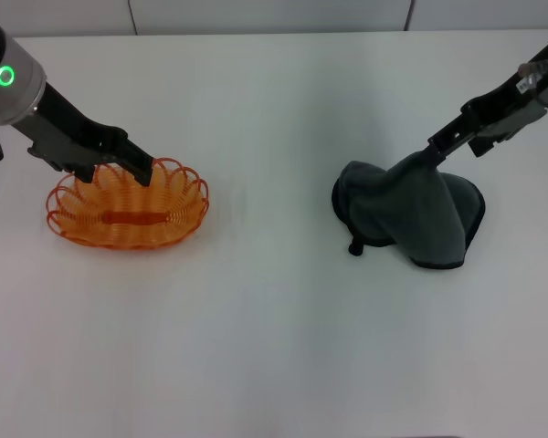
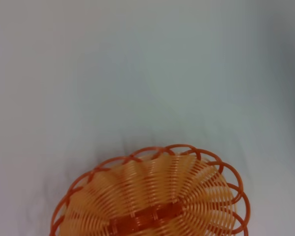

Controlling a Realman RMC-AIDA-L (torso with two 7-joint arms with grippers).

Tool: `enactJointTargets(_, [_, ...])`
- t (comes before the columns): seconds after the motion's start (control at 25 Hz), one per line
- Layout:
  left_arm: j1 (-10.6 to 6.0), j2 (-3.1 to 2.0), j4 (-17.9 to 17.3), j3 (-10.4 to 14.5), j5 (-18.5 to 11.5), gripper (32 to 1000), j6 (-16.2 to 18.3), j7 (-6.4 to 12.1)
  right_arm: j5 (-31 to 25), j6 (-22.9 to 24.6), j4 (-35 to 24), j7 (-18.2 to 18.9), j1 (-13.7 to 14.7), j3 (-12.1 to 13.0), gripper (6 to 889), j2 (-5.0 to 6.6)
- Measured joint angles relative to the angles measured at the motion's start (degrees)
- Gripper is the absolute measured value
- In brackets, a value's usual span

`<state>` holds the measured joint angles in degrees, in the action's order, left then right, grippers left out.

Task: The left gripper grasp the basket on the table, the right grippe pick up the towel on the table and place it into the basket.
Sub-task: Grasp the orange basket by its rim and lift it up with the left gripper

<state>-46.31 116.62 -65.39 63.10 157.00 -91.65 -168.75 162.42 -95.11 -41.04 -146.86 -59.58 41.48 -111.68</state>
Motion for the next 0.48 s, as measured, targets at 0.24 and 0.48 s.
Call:
enactJointTargets(0.24, [-0.11,0.0,0.0,0.0,0.0,830,-0.3,0.0,0.0,0.4,0.0,-0.1,-0.1,0.1,865,-0.02])
enactJointTargets(0.48, [-0.3,0.09,0.0,0.4,-0.3,829,-0.7,-0.23,0.1,0.2,0.0,-0.5,-0.2,0.8,865,-0.13])
